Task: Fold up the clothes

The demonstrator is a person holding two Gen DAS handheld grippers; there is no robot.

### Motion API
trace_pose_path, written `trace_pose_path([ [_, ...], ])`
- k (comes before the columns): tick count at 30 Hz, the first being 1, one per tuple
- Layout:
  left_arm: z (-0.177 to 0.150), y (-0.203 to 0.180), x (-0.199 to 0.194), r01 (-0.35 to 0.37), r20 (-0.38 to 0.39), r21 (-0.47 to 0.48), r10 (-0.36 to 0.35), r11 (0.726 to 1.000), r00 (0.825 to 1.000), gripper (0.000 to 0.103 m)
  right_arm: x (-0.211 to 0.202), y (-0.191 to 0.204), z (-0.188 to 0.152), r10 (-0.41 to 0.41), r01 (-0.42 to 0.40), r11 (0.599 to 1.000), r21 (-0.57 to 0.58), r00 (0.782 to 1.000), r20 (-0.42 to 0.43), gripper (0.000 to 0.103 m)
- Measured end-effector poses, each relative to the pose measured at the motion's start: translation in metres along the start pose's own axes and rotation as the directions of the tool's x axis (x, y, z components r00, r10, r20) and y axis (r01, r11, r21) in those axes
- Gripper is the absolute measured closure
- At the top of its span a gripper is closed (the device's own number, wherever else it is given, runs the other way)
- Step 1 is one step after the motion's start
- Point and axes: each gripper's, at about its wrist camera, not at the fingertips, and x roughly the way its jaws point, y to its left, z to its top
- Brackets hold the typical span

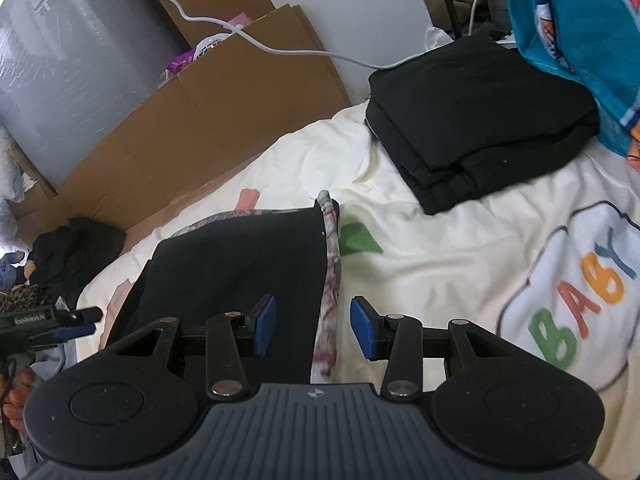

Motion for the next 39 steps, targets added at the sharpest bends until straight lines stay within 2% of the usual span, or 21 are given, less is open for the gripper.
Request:
trace_pose_path([
  [8, -0.016, -0.008, -0.02, 0.023, 0.007, -0.062, -0.023, 0.998, 1.0, 0.046, -0.026, 0.006, -0.017, -0.024, 0.024, 1.0, 0.003, 1.0, 0.009, 0.049],
  [15, -0.036, -0.007, -0.012, -0.006, -0.047, -0.051, 0.004, 0.999, 0.999, 0.046, -0.038, 0.007, -0.032, -0.062, 0.06, 0.994, 0.088, 0.998, 0.021, 0.048],
  [26, -0.053, 0.006, -0.002, -0.039, -0.111, -0.011, 0.038, 0.999, 0.993, 0.046, 0.009, 0.019, -0.023, -0.063, 0.063, 0.998, -0.01, 0.998, -0.021, 0.047],
  [31, -0.058, 0.014, 0.003, -0.055, -0.127, -0.018, 0.052, 0.998, 0.991, 0.046, 0.017, 0.027, -0.026, -0.079, 0.076, 0.995, -0.064, 0.996, -0.049, 0.047],
  [39, -0.06, 0.017, 0.004, -0.066, -0.129, -0.016, 0.063, 0.998, 0.99, 0.046, 0.023, 0.009, -0.024, -0.142, 0.141, 0.99, -0.018, 0.987, -0.07, 0.048],
])
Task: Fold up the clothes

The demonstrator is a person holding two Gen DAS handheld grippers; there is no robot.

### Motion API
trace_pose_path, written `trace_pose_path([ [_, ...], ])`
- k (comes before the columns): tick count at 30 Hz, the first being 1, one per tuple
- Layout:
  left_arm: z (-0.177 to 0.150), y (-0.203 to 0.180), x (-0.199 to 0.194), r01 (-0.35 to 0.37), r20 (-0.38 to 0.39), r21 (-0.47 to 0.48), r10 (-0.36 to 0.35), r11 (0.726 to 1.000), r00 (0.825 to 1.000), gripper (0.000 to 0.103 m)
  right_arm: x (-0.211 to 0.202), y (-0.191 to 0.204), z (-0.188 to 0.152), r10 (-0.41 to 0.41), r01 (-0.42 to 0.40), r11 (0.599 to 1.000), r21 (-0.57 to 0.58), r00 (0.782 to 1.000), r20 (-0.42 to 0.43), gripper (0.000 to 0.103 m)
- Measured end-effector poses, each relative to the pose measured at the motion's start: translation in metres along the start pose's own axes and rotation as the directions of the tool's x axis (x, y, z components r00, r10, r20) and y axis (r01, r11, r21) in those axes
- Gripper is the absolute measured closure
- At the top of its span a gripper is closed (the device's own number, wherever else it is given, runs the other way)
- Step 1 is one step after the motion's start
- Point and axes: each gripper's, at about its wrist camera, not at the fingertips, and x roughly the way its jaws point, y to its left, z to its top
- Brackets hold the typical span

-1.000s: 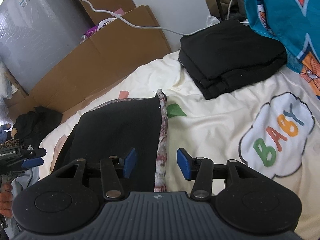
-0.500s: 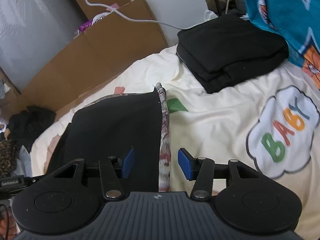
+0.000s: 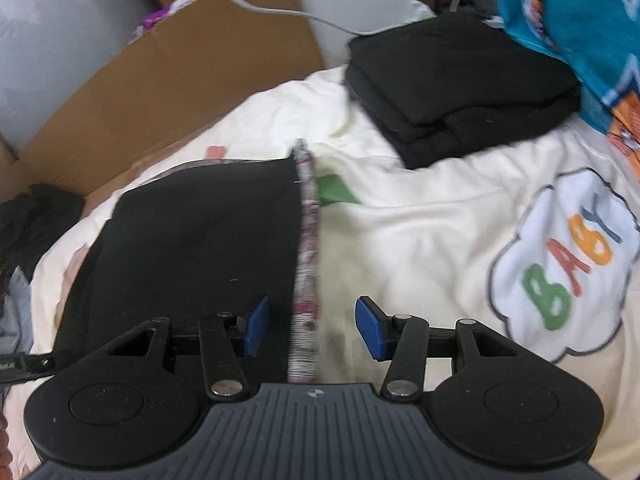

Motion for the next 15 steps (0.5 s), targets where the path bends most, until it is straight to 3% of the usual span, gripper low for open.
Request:
trace_pose_path([
  [7, 0.003, 0.011, -0.012, -0.005, 0.04, 0.002, 0.005, 1.0, 0.999, 0.047, -0.012, -0.011, 0.005, -0.036, 0.033, 0.997, 0.07, 0.998, 0.054, 0.049],
  [15, -0.003, 0.012, -0.02, 0.041, 0.046, 0.036, -0.043, 0.999, 0.998, 0.048, -0.019, 0.003, -0.011, -0.02, 0.02, 1.0, 0.0, 0.999, -0.049, 0.049],
])
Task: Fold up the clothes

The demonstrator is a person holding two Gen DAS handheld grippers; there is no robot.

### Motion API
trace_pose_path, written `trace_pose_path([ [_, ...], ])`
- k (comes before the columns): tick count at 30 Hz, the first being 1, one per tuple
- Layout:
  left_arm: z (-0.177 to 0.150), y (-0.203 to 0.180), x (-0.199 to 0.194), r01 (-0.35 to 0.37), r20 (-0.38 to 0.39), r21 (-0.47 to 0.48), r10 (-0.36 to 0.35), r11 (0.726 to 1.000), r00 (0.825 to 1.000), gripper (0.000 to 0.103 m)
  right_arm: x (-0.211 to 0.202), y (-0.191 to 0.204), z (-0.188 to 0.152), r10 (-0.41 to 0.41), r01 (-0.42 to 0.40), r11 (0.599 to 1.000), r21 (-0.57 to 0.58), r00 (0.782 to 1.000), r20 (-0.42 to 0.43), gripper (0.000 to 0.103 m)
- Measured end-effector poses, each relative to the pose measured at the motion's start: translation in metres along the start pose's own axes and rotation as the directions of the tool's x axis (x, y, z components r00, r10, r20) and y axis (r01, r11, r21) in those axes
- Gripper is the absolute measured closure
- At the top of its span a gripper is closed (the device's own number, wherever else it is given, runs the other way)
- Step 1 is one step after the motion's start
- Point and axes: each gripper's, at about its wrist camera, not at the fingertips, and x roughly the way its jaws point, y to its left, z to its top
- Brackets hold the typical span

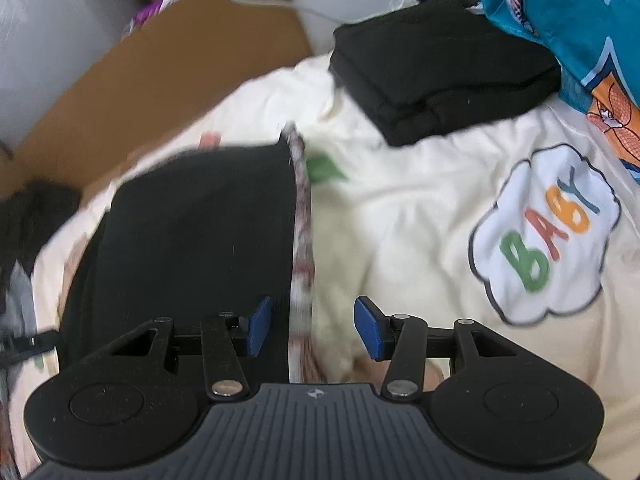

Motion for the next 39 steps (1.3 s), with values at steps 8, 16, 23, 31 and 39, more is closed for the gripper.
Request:
trace_pose_path([
  [8, -0.027, 0.009, -0.007, -0.009, -0.043, -0.007, 0.009, 1.0, 0.999, 0.048, -0.009, 0.003, -0.018, -0.024, 0.019, 0.998, -0.057, 0.996, -0.083, 0.049],
  [16, -0.047, 0.013, -0.003, -0.007, -0.069, -0.012, 0.006, 1.0, 0.998, 0.048, -0.007, 0.008, -0.029, -0.083, 0.065, 0.989, -0.13, 0.987, -0.136, 0.049],
  [23, -0.052, 0.009, 0.009, 0.016, -0.074, -0.011, -0.017, 1.0, 0.997, 0.048, 0.006, 0.015, -0.029, -0.044, 0.024, 0.987, -0.159, 0.992, -0.121, 0.049],
  [31, -0.049, 0.005, 0.003, 0.025, -0.013, -0.019, -0.025, 1.0, 1.0, 0.095, 0.011, 0.016, -0.028, 0.015, -0.034, 0.989, -0.146, 0.992, -0.126, 0.094],
  [39, -0.045, 0.011, -0.007, -0.013, 0.018, 0.0, 0.013, 1.0, 1.0, 0.099, 0.005, -0.002, -0.025, 0.009, -0.013, 0.999, -0.033, 0.992, -0.122, 0.1],
])
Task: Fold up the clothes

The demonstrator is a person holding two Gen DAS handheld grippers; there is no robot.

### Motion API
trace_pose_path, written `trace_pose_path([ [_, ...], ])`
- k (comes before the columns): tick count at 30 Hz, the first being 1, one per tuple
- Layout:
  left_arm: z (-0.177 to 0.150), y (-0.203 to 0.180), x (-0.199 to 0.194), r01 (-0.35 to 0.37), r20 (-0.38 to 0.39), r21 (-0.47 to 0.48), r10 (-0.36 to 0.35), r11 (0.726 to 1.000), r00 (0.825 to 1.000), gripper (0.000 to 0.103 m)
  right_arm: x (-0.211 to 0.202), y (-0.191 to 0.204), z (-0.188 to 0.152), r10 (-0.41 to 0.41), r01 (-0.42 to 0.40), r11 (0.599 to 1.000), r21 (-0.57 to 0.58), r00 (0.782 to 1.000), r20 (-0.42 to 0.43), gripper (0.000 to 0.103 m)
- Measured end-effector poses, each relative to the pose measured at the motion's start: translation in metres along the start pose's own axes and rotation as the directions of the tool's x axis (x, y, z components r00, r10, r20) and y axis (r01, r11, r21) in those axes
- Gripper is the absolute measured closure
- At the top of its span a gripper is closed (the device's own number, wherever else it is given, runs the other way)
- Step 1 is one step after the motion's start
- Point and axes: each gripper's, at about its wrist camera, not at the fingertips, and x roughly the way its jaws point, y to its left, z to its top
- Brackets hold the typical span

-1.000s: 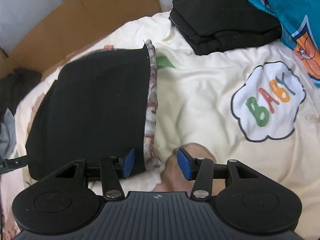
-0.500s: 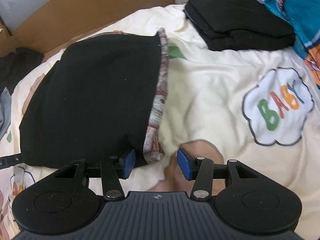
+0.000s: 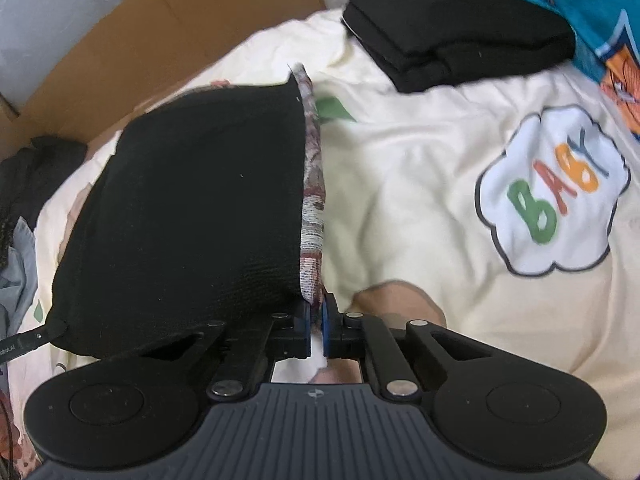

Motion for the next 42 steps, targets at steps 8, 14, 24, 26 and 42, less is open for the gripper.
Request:
trace_pose_path([
  [8, -0.001, 0.013, -0.009, -0.02, 0.001, -0.027, 0.02, 0.999, 1.0, 0.097, 0.0, -0.013, -0.003, -0.043, 0.044, 0.996, 0.071, 0.999, -0.019, 0.068],
  [14, 0.014, 0.021, -0.026, -0.058, 0.037, -0.072, 0.061, 0.996, 0.997, 0.092, -0.02, -0.017, -0.005, -0.059, 0.053, 0.993, 0.109, 0.997, 0.05, 0.065],
  [24, 0.02, -0.018, -0.026, 0.025, 0.034, 0.027, -0.026, 0.999, 0.999, 0.092, -0.036, 0.0, 0.0, -0.007, 0.003, 1.0, 0.018, 0.982, 0.19, 0.065],
  [26, 0.016, -0.028, -0.017, 0.052, 0.008, 0.046, -0.053, 0.998, 0.999, 0.092, -0.035, 0.011, -0.003, 0.024, -0.02, 1.0, -0.022, 0.982, 0.187, 0.065],
  [42, 0.003, -0.015, 0.01, -0.058, -0.052, 0.05, 0.061, 0.997, 0.997, 0.091, 0.005, 0.002, 0.006, -0.107, 0.107, 0.994, 0.009, 0.993, 0.05, 0.067],
])
